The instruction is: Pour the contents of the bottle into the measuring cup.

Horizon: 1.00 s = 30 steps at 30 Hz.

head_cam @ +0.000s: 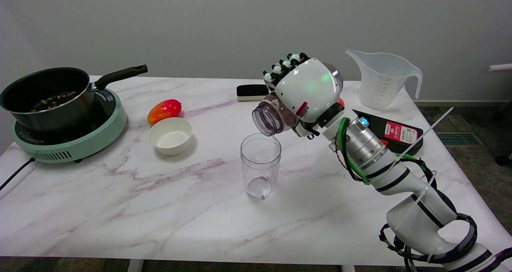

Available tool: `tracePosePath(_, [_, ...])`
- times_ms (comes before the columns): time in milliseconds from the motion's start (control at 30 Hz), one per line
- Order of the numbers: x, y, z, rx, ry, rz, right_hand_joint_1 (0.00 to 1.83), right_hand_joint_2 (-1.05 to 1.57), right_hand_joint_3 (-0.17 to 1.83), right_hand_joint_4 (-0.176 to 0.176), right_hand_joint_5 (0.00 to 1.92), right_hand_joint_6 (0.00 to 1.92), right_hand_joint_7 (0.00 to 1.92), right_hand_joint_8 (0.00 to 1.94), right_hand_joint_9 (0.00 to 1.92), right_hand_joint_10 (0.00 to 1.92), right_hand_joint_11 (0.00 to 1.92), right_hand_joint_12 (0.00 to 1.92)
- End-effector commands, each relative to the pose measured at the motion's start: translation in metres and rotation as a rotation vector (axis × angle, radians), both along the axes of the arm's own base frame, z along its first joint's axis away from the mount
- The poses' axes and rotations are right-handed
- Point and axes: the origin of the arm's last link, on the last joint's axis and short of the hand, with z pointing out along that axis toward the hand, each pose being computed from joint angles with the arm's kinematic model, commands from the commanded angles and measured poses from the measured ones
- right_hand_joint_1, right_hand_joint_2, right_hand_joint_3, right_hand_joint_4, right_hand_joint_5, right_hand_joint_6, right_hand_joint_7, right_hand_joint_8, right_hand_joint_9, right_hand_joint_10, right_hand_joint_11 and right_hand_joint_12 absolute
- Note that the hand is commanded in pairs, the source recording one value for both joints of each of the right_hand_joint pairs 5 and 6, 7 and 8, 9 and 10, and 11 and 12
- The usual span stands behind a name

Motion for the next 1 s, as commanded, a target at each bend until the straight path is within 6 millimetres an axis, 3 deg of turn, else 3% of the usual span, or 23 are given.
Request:
tracePosePath(33, [0.0036,0.0016,-0.0013,0.0,0.066,0.045,1.45,0.78,0.7,0.0,1.31,1.31,1.38,1.38,1.25,1.25,1.07,1.07])
tracePosePath(1000, [0.0053,0.0069,-0.0053,-0.002,0.171,0.123,1.43,0.85,0.64,0.0,1.32,1.32,1.4,1.4,1.26,1.26,1.09,1.09])
